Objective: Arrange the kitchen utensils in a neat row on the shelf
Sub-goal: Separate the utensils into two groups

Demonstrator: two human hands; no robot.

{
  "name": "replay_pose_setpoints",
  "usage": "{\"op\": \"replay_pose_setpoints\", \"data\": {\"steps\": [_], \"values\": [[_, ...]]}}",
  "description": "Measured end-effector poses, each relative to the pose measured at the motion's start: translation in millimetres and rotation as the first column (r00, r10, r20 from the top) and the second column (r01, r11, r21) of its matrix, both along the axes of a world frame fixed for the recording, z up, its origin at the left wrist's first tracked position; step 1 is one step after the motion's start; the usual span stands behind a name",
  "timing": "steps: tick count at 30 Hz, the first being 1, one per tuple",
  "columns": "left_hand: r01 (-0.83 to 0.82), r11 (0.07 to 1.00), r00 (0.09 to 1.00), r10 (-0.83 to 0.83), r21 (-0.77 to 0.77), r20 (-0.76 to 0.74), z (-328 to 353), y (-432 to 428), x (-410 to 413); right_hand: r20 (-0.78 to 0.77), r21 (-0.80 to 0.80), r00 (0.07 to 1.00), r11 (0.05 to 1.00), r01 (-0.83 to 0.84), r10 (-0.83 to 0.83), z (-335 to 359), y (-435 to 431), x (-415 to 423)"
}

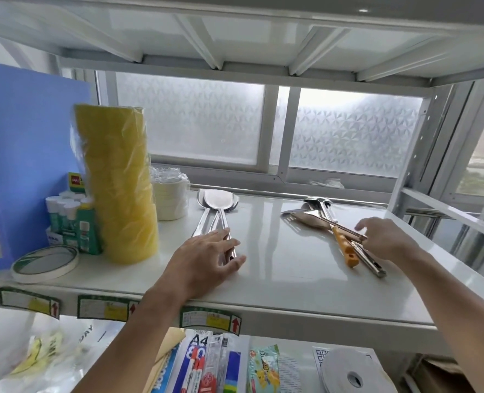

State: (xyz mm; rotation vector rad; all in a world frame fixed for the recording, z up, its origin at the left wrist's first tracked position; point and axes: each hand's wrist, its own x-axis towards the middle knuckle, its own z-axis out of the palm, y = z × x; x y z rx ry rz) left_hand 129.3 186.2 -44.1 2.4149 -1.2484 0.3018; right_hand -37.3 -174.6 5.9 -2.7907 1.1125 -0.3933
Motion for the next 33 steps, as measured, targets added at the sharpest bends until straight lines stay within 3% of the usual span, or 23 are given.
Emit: {"op": "replay_pose_setpoints", "data": {"steps": [8, 13, 18, 25, 27, 30, 33], "values": [[0.004, 1.0, 1.0, -0.004, -0.018, -0.01, 1.6, 0.9, -0.5, 0.207, 0.023, 0.961, 0.981, -0.193, 0.184, 1.8, -10.6, -18.5], [-0.008, 0.999, 1.0, 0.007, -0.038, -0.022, 2.4, 2.1, -2.0, 0.367, 0.104, 0.929, 0.991, -0.088, 0.044, 5.6, -23.9, -36.9], [-0.009, 0.999, 1.0, 0.008, -0.045, -0.024, 2.9, 2.5, -3.2, 0.239, 0.031, 0.953, 0.982, 0.185, -0.187, -12.0, -45.9, -52.6], [-0.007, 0.999, 0.999, 0.006, -0.045, -0.032, 2.8, 2.9, -2.8, 0.148, 0.044, 0.947, 0.958, 0.282, -0.285, -17.9, -36.2, -53.1], [-0.008, 0.999, 0.999, 0.006, -0.048, -0.037, 1.9, 3.0, -2.6, 0.227, -0.034, 0.945, 0.968, 0.25, -0.237, -7.6, -23.2, -44.8], [-0.012, 0.999, 0.999, 0.01, -0.046, -0.04, 2.4, 2.6, -2.5, 0.357, -0.106, 0.934, 0.994, 0.037, 0.003, 6.4, 2.8, -25.6], [-0.013, 0.999, 0.999, 0.011, -0.039, -0.036, 3.9, 1.5, -3.2, 0.214, -0.012, 0.973, 0.996, -0.085, 0.086, 10.3, 33.1, -5.5]]}}
